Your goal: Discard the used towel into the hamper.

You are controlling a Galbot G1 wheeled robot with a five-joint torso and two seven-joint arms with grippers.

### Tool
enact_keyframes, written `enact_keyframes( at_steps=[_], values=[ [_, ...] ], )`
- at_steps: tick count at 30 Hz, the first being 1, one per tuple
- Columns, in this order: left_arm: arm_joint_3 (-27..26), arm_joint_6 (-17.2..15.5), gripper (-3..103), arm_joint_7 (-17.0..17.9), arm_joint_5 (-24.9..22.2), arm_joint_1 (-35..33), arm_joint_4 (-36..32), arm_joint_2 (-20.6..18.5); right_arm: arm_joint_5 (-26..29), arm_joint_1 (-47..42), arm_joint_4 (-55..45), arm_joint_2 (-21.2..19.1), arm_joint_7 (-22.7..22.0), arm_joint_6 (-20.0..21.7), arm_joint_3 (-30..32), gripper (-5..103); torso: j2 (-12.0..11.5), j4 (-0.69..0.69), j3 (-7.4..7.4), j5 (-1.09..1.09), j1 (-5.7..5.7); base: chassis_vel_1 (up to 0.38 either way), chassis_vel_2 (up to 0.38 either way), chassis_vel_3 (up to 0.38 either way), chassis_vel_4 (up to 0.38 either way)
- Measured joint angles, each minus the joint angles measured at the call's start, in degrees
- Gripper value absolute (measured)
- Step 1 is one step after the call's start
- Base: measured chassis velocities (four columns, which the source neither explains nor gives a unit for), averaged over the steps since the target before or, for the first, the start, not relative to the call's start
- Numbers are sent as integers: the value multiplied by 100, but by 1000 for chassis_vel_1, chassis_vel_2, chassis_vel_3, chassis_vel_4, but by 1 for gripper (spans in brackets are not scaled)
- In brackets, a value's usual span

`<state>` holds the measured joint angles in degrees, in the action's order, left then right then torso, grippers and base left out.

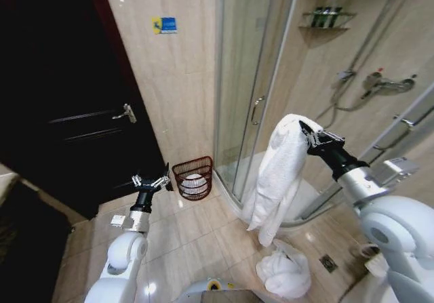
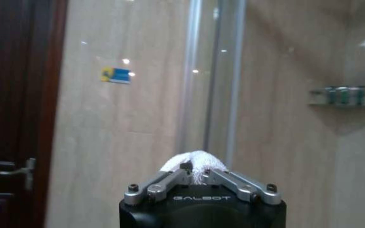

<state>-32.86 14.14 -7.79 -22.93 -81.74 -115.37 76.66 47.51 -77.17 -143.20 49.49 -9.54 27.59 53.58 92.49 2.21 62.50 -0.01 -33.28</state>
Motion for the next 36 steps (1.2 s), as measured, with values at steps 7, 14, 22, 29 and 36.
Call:
enact_keyframes(
  at_steps=[7,14,22,29,36],
  values=[
    [7,-3,100,-17,33,-7,4,18,137,51,-1,-15,-22,34,-17,2,0,2,0,2,0,128,125,116,118],
    [27,-10,100,-25,113,-23,-22,50,192,55,-4,13,-38,41,8,2,0,2,0,1,0,135,138,125,127],
    [37,140,100,-2,131,-38,1,70,18,58,-5,123,-7,101,22,2,0,3,0,1,0,122,123,123,119],
    [46,255,100,21,104,-40,9,58,-190,71,-5,179,22,106,-7,2,0,1,0,1,0,60,58,36,43],
    [72,268,100,16,103,-54,9,61,-268,72,-5,193,43,104,-22,2,0,0,0,2,0,14,21,-30,-21]
  ],
)
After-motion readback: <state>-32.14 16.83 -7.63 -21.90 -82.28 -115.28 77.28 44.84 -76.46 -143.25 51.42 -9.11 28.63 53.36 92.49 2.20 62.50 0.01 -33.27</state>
